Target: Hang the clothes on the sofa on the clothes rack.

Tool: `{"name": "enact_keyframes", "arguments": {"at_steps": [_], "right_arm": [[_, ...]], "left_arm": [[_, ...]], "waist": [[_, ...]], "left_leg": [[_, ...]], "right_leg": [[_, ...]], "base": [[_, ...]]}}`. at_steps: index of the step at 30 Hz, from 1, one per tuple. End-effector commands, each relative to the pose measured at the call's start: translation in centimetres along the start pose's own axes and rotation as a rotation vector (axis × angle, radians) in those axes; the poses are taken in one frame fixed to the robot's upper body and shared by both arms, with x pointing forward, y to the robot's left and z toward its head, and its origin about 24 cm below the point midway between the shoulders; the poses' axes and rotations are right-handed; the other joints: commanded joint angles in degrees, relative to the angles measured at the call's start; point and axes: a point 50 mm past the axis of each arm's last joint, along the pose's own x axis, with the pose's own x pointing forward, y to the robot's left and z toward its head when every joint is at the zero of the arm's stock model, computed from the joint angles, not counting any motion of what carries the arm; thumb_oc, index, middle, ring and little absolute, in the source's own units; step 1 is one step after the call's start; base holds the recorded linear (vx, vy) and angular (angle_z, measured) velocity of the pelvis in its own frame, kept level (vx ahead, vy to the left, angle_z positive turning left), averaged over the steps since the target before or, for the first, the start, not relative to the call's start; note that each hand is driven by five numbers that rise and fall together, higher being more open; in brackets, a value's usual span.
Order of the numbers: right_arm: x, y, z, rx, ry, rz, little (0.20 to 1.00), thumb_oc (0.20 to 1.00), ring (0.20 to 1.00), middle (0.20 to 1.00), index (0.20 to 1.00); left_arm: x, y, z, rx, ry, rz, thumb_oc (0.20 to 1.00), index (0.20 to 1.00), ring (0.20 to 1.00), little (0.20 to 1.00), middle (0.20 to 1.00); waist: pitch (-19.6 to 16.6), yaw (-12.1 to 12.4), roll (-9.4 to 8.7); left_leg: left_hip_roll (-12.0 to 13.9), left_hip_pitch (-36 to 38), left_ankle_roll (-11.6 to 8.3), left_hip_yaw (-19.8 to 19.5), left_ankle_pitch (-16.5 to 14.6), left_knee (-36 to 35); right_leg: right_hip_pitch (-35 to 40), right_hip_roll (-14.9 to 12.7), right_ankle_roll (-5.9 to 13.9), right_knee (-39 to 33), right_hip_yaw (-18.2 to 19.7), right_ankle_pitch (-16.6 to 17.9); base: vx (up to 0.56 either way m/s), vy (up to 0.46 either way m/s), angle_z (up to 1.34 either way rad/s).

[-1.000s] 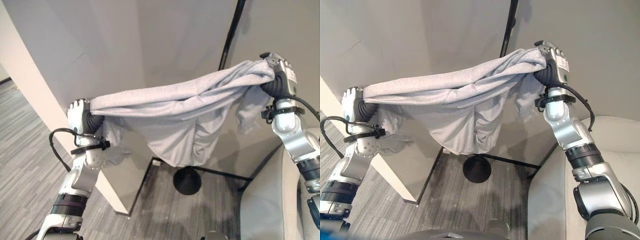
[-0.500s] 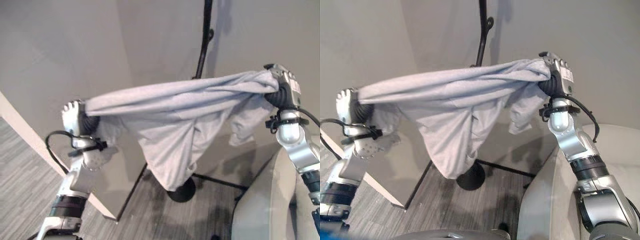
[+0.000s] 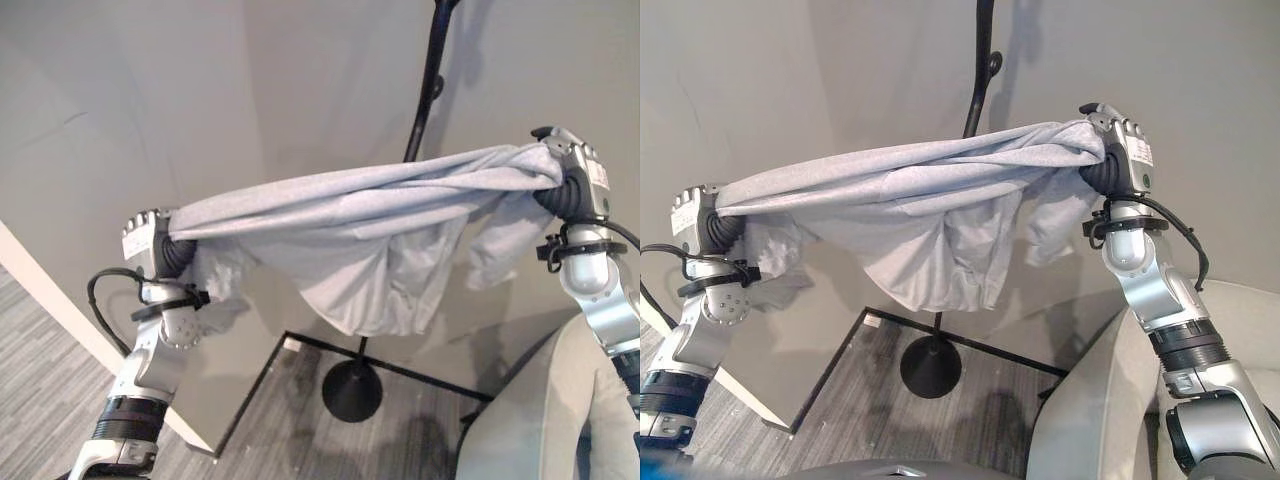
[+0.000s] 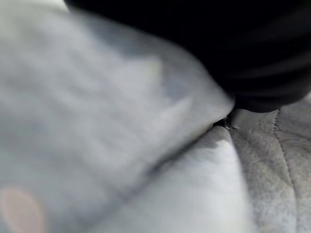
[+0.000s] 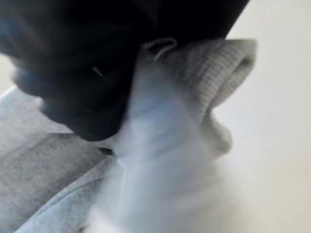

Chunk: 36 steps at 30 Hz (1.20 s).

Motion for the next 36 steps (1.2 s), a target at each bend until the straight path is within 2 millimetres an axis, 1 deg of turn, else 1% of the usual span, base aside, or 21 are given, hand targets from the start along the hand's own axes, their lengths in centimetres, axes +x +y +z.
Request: {"name": "enact_keyframes", "arguments": {"at_steps": [1, 2, 4, 7, 8, 9, 13, 14, 15, 16, 18, 19, 20, 21, 23, 26, 29, 32, 33, 34, 36], "right_arm": [[3.1, -4.7, -1.0, -0.058, 0.054, -0.236, 0.2, 0.2, 0.2, 0.2, 0.2], [4.2, -5.3, -1.1, -0.083, 0.057, -0.246, 0.2, 0.2, 0.2, 0.2, 0.2], [5.7, -5.8, -1.3, -0.096, 0.076, -0.261, 0.2, 0.2, 0.2, 0.2, 0.2], [7.7, -6.3, -1.5, -0.087, 0.116, -0.255, 0.2, 0.2, 0.2, 0.2, 0.2], [7.8, -6.3, -1.4, -0.087, 0.115, -0.256, 0.2, 0.2, 0.2, 0.2, 0.2], [9.3, -6.6, -1.7, -0.078, 0.17, -0.247, 0.2, 0.2, 0.2, 0.2, 0.2], [11.5, -7.3, -0.9, -0.076, 0.191, -0.251, 0.2, 0.2, 0.2, 0.2, 0.2], [11.6, -7.3, -0.9, -0.076, 0.19, -0.251, 0.2, 0.2, 0.2, 0.2, 0.2], [12.4, -7.3, -0.9, -0.058, 0.234, -0.244, 0.2, 0.2, 0.2, 0.2, 0.2], [12.4, -7.3, -0.9, -0.058, 0.233, -0.246, 0.2, 0.2, 0.2, 0.2, 0.2], [12.5, -7.0, -1.5, -0.069, 0.275, -0.219, 0.2, 0.2, 0.2, 0.2, 0.2], [12.6, -6.7, -1.6, -0.066, 0.294, -0.205, 0.2, 0.2, 0.2, 0.2, 0.2], [12.3, -5.6, -2.4, -0.08, 0.338, -0.154, 0.2, 0.2, 0.2, 0.2, 0.2], [12.3, -5.7, -2.4, -0.08, 0.338, -0.155, 0.2, 0.2, 0.2, 0.2, 0.2], [11.9, -4.9, -2.9, -0.097, 0.37, -0.116, 0.2, 0.2, 0.2, 0.2, 0.2], [11.5, -4.0, -3.5, -0.12, 0.4, -0.066, 0.2, 0.2, 0.2, 0.2, 0.2], [10.9, -3.4, -4.4, -0.122, 0.445, -0.037, 0.2, 0.2, 0.2, 0.2, 0.2], [10.3, -2.9, -5.1, -0.129, 0.475, -0.009, 0.2, 0.2, 0.2, 0.2, 0.2], [10.3, -2.9, -5.1, -0.129, 0.475, -0.009, 0.2, 0.2, 0.2, 0.2, 0.2], [10.1, -2.8, -5.4, -0.121, 0.489, -0.004, 0.2, 0.2, 0.2, 0.2, 0.2], [9.6, -2.3, -5.9, -0.118, 0.508, 0.01, 0.2, 0.2, 0.2, 0.2, 0.2]], "left_arm": [[4.5, 4.6, -1.9, 0.114, 0.038, 0.186, 0.2, 0.2, 0.2, 0.2, 0.2], [5.5, 5.3, -2.6, 0.156, 0.058, 0.19, 0.2, 0.2, 0.2, 0.2, 0.2], [6.6, 6.0, -3.5, 0.186, 0.099, 0.205, 0.2, 0.2, 0.2, 0.2, 0.2], [7.6, 6.9, -4.9, 0.224, 0.173, 0.213, 0.2, 0.2, 0.2, 0.2, 0.2], [7.6, 6.9, -4.9, 0.223, 0.174, 0.214, 0.2, 0.2, 0.2, 0.2, 0.2], [8.0, 7.1, -6.1, 0.232, 0.248, 0.186, 0.2, 0.2, 0.2, 0.2, 0.2], [9.2, 7.2, -6.5, 0.247, 0.291, 0.152, 0.2, 0.2, 0.2, 0.2, 0.2], [9.2, 7.2, -6.5, 0.246, 0.291, 0.153, 0.2, 0.2, 0.2, 0.2, 0.2], [9.7, 7.0, -6.8, 0.262, 0.327, 0.1, 0.2, 0.2, 0.2, 0.2, 0.2], [9.8, 7.0, -6.8, 0.26, 0.326, 0.1, 0.2, 0.2, 0.2, 0.2, 0.2], [9.9, 6.3, -7.2, 0.279, 0.367, 0.035, 0.2, 0.2, 0.2, 0.2, 0.2], [10.0, 5.9, -7.3, 0.285, 0.381, 0.003, 0.2, 0.2, 0.2, 0.2, 0.2], [9.7, 5.0, -7.7, 0.287, 0.417, -0.057, 0.2, 0.2, 0.2, 0.2, 0.2], [9.7, 5.0, -7.6, 0.287, 0.416, -0.057, 0.2, 0.2, 0.2, 0.2, 0.2], [9.8, 4.2, -7.4, 0.29, 0.421, -0.1, 0.2, 0.2, 0.2, 0.2, 0.2], [9.1, 3.2, -7.7, 0.286, 0.44, -0.157, 0.2, 0.2, 0.2, 0.2, 0.2], [8.2, 2.7, -8.4, 0.296, 0.469, -0.206, 0.2, 0.2, 0.2, 0.2, 0.2], [7.9, 2.8, -8.8, 0.32, 0.485, -0.229, 0.2, 0.2, 0.2, 0.2, 0.2], [7.9, 2.8, -8.8, 0.32, 0.485, -0.23, 0.2, 0.2, 0.2, 0.2, 0.2], [7.9, 2.8, -9.0, 0.319, 0.498, -0.235, 0.2, 0.2, 0.2, 0.2, 0.2], [7.4, 2.5, -9.3, 0.315, 0.515, -0.248, 0.2, 0.2, 0.2, 0.2, 0.2]], "waist": [[-2.3, 1.1, 1.89], [-2.7, 1.0, 1.99], [-2.6, 0.9, 2.41], [-2.8, 0.9, 2.69], [-2.7, 0.9, 2.76], [-2.8, 1.1, 2.95], [-2.8, 1.5, 3.48], [-2.8, 1.5, 3.52], [-3.0, 2.0, 3.83], [-2.9, 2.0, 3.86], [-3.0, 2.3, 4.19], [-3.0, 2.5, 4.33], [-2.7, 2.8, 4.57], [-2.8, 2.8, 4.58], [-2.4, 3.2, 4.82], [-1.7, 3.6, 5.34], [-1.1, 4.1, 5.86], [-0.2, 4.4, 6.37], [-0.2, 4.5, 6.55], [0.7, 4.6, 6.71], [1.4, 4.9, 7.13]], "left_leg": [[-2.8, 3.1, 6.31, 1.1, -11.2, 2.6], [-2.8, 3.0, 6.02, 1.0, -10.4, 2.0], [-2.6, 2.9, 5.87, 0.9, -10.0, 1.5], [-2.4, 2.9, 5.58, 1.0, -9.5, 1.1], [-2.4, 2.9, 5.57, 1.0, -9.5, 1.1], [-2.0, 2.7, 5.18, 1.0, -9.1, 0.9], [-1.1, 1.9, 4.33, 1.3, -8.2, 1.0], [-1.0, 1.9, 4.32, 1.3, -8.2, 1.0], [-0.2, 0.9, 3.49, 1.4, -7.3, 1.2], [-0.2, 0.8, 3.46, 1.4, -7.3, 1.2], [0.4, 0.1, 2.88, 1.4, -6.8, 1.4], [0.7, -0.2, 2.59, 1.5, -6.6, 1.5], [1.1, -0.9, 2.07, 1.6, -6.0, 1.8], [1.2, -1.0, 2.04, 1.6, -6.0, 1.8], [1.7, -1.8, 1.4, 1.5, -5.1, 1.8], [2.6, -3.1, 0.6, 1.3, -4.0, 1.6], [3.3, -4.0, -0.02, 1.2, -2.8, 1.3], [4.4, -5.3, -0.79, 1.1, -1.3, 1.1], [4.6, -5.1, -0.91, 1.2, -1.4, 1.1], [5.0, -6.8, -1.27, 0.9, -0.3, 0.9], [5.8, -7.7, -1.68, 1.1, 0.5, 0.7]], "right_leg": [[-10.6, -1.4, 0.09, 11.1, 0.7, -4.5], [-10.8, -1.4, -0.13, 11.2, 0.4, -4.5], [-11.1, -1.4, -0.24, 11.4, 0.2, -4.6], [-11.4, -1.3, -0.26, 11.7, 0.2, -4.6], [-11.4, -1.3, -0.26, 11.7, 0.2, -4.7], [-11.5, -1.1, -0.46, 11.8, 0.0, -4.8], [-11.3, -0.5, -0.87, 10.5, -0.8, -4.9], [-11.3, -0.4, -0.88, 10.5, -0.8, -4.9], [-10.7, 0.2, -1.17, 8.4, -1.6, -4.9], [-10.7, 0.3, -1.2, 8.3, -1.7, -4.9], [-10.1, 0.8, -1.45, 6.8, -2.2, -4.8], [-10.0, 1.0, -1.58, 6.1, -2.4, -4.7], [-9.7, 1.4, -1.74, 5.2, -2.8, -4.7], [-9.7, 1.4, -1.76, 5.1, -2.9, -4.7], [-9.6, 1.9, -1.94, 4.1, -3.2, -4.7], [-10.1, 2.6, -2.42, 3.4, -3.4, -5.0], [-10.6, 3.3, -2.76, 3.1, -3.6, -5.5], [-11.5, 4.0, -3.03, 2.8, -4.1, -5.7], [-11.3, 4.3, -3.09, 2.8, -4.0, -5.8], [-12.7, 4.6, -3.22, 2.6, -4.2, -5.7], [-14.0, 5.2, -3.43, 2.6, -4.2, -5.8]], "base": [[0.12, -0.038, 0.05], [0.08, -0.034, 0.06], [0.02, -0.007, 0.06], [0.02, -0.008, 0.08], [0.03, -0.031, 0.05], [0.03, -0.04, 0.06], [0.04, -0.053, 0.02], [0.05, -0.099, -0.01], [0.04, -0.076, 0.0], [0.06, -0.103, 0.01], [0.05, -0.055, 0.06], [0.08, -0.079, 0.11], [0.06, -0.062, 0.12], [0.07, -0.079, 0.12], [0.04, -0.071, 0.09], [0.03, -0.079, 0.12], [0.03, -0.064, 0.07], [0.01, -0.069, 0.04], [-0.05, -0.072, 0.0], [-0.06, -0.07, -0.01], [-0.06, -0.07, -0.01]]}}
